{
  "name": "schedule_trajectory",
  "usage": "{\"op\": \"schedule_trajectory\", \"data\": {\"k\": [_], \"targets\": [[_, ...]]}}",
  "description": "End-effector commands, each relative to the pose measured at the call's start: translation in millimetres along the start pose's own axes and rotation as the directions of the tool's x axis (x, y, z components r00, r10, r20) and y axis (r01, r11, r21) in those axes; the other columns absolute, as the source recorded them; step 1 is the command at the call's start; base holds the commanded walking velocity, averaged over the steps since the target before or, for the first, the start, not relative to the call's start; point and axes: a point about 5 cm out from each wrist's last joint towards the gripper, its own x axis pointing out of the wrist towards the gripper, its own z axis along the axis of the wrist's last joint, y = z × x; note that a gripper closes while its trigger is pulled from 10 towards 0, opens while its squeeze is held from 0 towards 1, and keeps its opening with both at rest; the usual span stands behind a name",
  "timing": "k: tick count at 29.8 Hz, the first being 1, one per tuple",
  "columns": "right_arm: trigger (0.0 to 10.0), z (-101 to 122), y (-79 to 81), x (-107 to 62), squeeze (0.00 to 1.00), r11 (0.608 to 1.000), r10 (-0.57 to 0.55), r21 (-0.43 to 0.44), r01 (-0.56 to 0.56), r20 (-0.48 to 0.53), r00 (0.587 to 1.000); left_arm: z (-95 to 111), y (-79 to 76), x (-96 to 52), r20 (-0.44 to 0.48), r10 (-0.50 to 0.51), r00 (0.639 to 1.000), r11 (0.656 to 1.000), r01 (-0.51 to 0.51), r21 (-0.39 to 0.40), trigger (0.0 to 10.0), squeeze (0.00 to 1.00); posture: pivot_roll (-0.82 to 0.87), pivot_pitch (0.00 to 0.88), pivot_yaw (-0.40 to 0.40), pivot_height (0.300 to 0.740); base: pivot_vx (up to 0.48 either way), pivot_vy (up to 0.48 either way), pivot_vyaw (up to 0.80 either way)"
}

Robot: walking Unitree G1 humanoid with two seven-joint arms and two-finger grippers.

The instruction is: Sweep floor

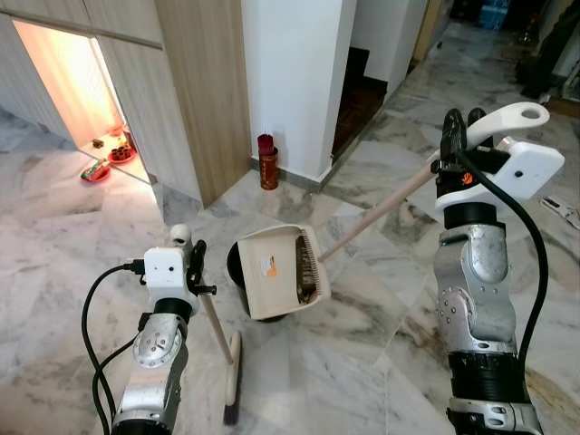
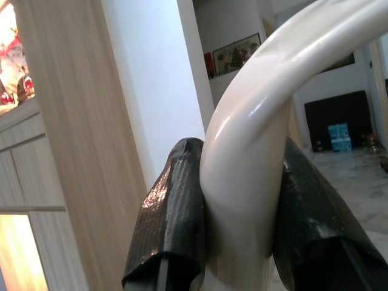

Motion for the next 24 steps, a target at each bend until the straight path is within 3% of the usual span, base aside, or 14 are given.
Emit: {"op": "schedule_trajectory", "data": {"k": [1,7,13,24], "targets": [[10.0,10.6,3.2,4.7,0.0,1.0,0.012,0.02,-0.013,0.049,0.999,5.4,-0.9,1.7,0.033,0.001,0.999,1.0,-0.002,0.019,10.0,0.0,0.07,0.0,-0.023,0.74,0.356,0.0,0.0],[10.0,9.9,7.1,4.3,0.0,0.999,0.037,0.022,-0.038,0.046,0.998,5.2,-0.7,1.6,0.031,0.004,0.999,1.0,-0.005,0.02,10.0,0.0,0.07,0.0,-0.027,0.74,0.369,0.0,0.0],[10.0,10.4,8.1,4.8,0.0,0.999,0.045,0.026,-0.046,0.049,0.998,5.2,0.3,1.6,0.032,0.01,0.999,1.0,-0.011,0.02,10.0,0.0,0.07,0.0,-0.032,0.74,0.374,0.0,0.57],[10.0,9.9,8.6,4.8,0.0,0.998,0.055,0.027,-0.056,0.044,0.998,5.0,0.1,2.2,0.032,0.017,0.999,1.0,-0.017,0.021,10.0,0.0,0.07,0.0,-0.034,0.74,0.374,0.0,0.09]]}}
